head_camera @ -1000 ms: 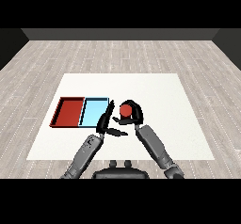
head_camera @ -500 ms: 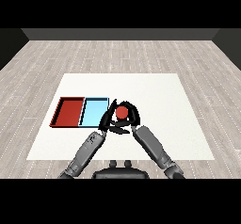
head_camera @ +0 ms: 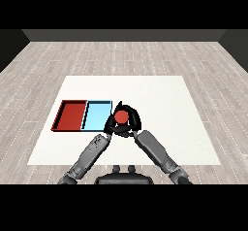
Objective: Pick the red can and put it in the red box
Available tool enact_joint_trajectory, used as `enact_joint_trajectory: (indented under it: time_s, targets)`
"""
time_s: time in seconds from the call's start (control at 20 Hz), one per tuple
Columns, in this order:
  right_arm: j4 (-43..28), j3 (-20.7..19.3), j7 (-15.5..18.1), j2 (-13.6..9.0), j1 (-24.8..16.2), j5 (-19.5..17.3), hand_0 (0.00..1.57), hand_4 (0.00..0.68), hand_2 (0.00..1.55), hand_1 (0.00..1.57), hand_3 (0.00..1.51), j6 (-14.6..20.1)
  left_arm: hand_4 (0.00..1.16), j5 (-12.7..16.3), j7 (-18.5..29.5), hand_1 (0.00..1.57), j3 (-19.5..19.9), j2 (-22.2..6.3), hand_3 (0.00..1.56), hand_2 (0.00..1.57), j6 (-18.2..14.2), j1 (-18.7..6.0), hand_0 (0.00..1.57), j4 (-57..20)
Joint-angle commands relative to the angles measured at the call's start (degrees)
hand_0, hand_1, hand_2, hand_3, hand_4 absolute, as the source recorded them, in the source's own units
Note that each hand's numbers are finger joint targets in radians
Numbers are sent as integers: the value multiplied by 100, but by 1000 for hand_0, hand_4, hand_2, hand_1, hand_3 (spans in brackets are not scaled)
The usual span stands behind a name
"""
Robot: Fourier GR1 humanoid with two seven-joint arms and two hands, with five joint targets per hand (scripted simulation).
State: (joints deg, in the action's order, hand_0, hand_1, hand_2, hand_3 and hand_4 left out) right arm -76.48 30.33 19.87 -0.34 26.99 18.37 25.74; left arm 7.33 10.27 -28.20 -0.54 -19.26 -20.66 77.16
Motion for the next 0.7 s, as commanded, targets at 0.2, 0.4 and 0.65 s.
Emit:
enact_joint_trajectory:
  time_s: [0.2,0.4,0.65]
  targets:
    - [-653,56,-671,30,232,-186,1507,512,1465,1507,1408,254,551,10,216,773,-359,50,0,782,-822,-304,773,-575]
    - [58,-206,149,29,50,13,1503,523,1452,1503,1400,-394,868,385,270,1552,-740,47,1384,1479,-1238,-326,1552,-700]
    - [-31,152,146,28,170,177,1467,561,1439,1467,1392,68,996,212,-90,1571,-507,45,1446,1536,-1088,-568,1571,-760]
